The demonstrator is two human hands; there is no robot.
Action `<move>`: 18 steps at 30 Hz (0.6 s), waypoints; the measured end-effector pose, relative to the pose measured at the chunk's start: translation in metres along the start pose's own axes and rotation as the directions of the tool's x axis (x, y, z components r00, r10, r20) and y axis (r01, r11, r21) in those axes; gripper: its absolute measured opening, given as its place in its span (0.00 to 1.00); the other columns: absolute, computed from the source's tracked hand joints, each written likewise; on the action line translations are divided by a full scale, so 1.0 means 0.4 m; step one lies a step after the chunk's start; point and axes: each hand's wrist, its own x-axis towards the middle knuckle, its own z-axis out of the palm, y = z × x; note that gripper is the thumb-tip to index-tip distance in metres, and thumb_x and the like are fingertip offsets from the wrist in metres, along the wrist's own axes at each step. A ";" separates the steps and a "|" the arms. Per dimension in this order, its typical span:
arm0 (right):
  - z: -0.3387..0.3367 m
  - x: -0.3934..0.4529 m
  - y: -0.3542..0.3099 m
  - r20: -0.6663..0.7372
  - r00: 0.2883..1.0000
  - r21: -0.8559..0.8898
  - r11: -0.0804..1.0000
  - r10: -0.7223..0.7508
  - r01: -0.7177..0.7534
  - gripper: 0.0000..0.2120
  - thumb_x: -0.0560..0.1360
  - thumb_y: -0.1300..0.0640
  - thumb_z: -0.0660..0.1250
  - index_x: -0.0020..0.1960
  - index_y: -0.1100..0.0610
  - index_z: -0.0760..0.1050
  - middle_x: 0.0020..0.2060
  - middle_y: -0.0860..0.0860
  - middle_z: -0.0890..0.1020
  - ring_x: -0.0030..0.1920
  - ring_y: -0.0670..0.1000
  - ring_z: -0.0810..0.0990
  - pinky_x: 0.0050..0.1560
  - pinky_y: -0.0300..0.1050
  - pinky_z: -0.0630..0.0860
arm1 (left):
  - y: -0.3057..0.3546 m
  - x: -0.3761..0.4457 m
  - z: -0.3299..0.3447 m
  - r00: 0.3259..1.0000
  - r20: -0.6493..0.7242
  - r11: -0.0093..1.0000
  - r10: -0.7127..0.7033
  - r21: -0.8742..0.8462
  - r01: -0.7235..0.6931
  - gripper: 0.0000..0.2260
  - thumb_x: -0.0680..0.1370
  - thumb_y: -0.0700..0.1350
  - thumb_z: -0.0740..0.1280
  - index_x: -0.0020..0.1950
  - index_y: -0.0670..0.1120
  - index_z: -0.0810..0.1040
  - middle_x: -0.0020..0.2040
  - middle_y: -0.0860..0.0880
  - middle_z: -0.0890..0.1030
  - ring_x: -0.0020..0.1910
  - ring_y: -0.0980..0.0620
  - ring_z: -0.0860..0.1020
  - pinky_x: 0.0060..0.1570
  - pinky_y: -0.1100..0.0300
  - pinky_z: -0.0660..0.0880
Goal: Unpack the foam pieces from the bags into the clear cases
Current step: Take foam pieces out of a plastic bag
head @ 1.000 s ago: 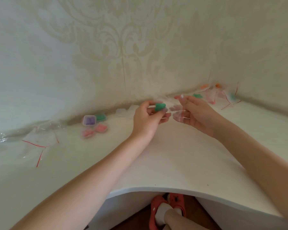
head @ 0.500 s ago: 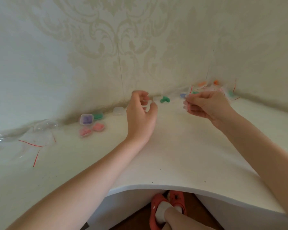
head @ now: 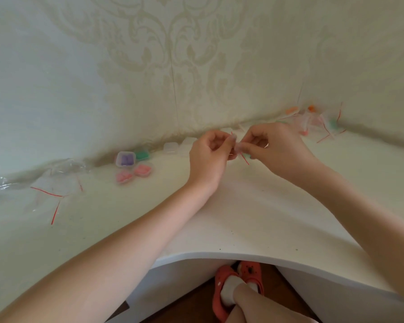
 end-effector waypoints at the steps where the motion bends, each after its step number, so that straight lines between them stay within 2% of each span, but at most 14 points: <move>1: 0.000 0.001 0.001 -0.010 1.000 0.021 1.000 0.013 -0.013 0.07 0.74 0.56 0.70 0.37 0.56 0.79 0.31 0.50 0.81 0.32 0.43 0.78 0.33 0.30 0.70 | 0.001 0.002 -0.001 1.000 -0.007 1.000 -0.003 -0.003 0.003 0.06 0.76 0.38 0.67 0.39 0.42 0.77 0.35 0.42 0.81 0.35 0.48 0.80 0.41 0.55 0.81; 4: 0.005 0.003 0.006 -0.032 0.997 0.098 0.993 0.063 -0.060 0.09 0.76 0.55 0.67 0.39 0.57 0.77 0.34 0.53 0.83 0.32 0.46 0.79 0.30 0.30 0.72 | 0.001 0.001 -0.001 1.000 0.003 1.000 -0.004 -0.019 0.004 0.04 0.76 0.37 0.67 0.43 0.37 0.79 0.37 0.40 0.82 0.35 0.48 0.81 0.38 0.60 0.80; 7: 0.024 -0.001 0.010 -0.025 0.996 0.053 0.995 0.090 -0.088 0.13 0.77 0.47 0.64 0.39 0.54 0.74 0.33 0.49 0.81 0.32 0.48 0.79 0.34 0.42 0.75 | -0.002 -0.004 0.000 1.000 0.022 1.000 -0.011 -0.007 0.011 0.05 0.76 0.35 0.66 0.45 0.34 0.80 0.38 0.38 0.83 0.37 0.46 0.82 0.41 0.58 0.81; 9: 0.035 -0.004 0.012 -0.016 0.998 0.012 0.998 0.067 -0.067 0.14 0.77 0.46 0.63 0.41 0.56 0.73 0.33 0.49 0.80 0.34 0.50 0.79 0.37 0.46 0.75 | 0.000 -0.007 0.000 0.999 0.036 1.000 -0.016 -0.005 0.016 0.05 0.76 0.35 0.65 0.45 0.34 0.80 0.39 0.38 0.83 0.37 0.46 0.82 0.41 0.58 0.81; 11: 0.040 -0.003 0.018 -0.018 0.999 -0.013 0.999 0.029 -0.029 0.13 0.78 0.50 0.62 0.42 0.59 0.73 0.34 0.51 0.80 0.35 0.53 0.78 0.39 0.50 0.75 | 0.003 -0.008 -0.001 0.999 0.034 1.000 -0.016 0.005 0.016 0.06 0.77 0.36 0.65 0.44 0.35 0.80 0.37 0.41 0.83 0.35 0.49 0.82 0.40 0.59 0.81; 14: 0.039 -0.002 0.024 -0.057 0.998 -0.053 0.998 0.017 -0.020 0.11 0.79 0.54 0.61 0.41 0.59 0.71 0.32 0.51 0.76 0.32 0.53 0.74 0.36 0.49 0.71 | 0.003 -0.011 0.000 1.000 0.016 0.996 0.008 0.091 -0.009 0.07 0.77 0.39 0.66 0.43 0.36 0.80 0.36 0.43 0.83 0.34 0.50 0.82 0.38 0.57 0.81; 18: 0.050 -0.010 0.010 -0.106 0.994 -0.103 0.994 0.015 -0.026 0.11 0.79 0.55 0.58 0.39 0.56 0.65 0.28 0.49 0.72 0.29 0.50 0.70 0.31 0.49 0.67 | 0.004 -0.024 0.003 0.987 0.037 0.940 0.158 0.302 -0.162 0.09 0.79 0.44 0.63 0.39 0.46 0.74 0.35 0.46 0.81 0.35 0.49 0.81 0.38 0.51 0.79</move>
